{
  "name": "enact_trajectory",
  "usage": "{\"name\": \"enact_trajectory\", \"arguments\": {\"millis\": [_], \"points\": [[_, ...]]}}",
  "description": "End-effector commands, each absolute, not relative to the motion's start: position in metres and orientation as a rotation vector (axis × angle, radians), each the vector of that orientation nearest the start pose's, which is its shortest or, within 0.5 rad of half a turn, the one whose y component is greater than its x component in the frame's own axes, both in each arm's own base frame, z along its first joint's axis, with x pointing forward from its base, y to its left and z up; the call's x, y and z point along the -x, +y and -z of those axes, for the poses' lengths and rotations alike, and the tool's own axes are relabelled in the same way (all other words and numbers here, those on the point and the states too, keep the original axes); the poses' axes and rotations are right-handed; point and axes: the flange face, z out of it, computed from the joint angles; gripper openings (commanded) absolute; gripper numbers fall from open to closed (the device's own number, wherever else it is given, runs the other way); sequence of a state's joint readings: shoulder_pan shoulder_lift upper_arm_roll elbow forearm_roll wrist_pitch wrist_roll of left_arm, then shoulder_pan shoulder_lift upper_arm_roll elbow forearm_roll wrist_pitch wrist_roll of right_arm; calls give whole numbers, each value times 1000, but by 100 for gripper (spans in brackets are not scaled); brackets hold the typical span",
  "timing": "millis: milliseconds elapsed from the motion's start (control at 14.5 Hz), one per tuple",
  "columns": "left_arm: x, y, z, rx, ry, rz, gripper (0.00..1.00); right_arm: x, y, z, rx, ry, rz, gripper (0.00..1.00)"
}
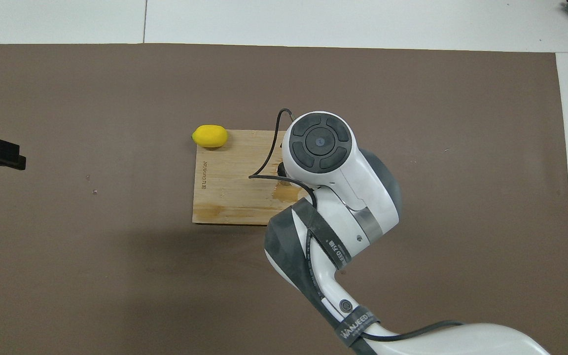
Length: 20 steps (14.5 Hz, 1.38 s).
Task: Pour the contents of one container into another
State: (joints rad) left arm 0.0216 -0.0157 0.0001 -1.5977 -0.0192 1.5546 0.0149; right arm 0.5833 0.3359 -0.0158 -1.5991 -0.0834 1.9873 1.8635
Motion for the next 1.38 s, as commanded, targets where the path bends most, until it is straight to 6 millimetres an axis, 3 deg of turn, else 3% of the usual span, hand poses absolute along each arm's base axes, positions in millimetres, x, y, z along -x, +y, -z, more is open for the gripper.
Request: {"name": "enact_trajectory", "arguments": {"millis": [0,482,757,1101,1308], "points": [[-541,11,-621,3141,-19,-36,100,-559,354,-447,2548,1817,169,0],[-541,11,-621,3141,-19,-39,100,-562,346,-449,2498,1858,52,0],[-540,11,-622,3141,-19,-39,100,-570,329,-460,2386,1911,-91,0],[-540,10,-621,3141,-14,-41,100,-594,268,-488,2177,1915,-326,0],[-540,10,-621,3141,-14,-41,100,-609,222,-490,2057,1887,-496,0]]}}
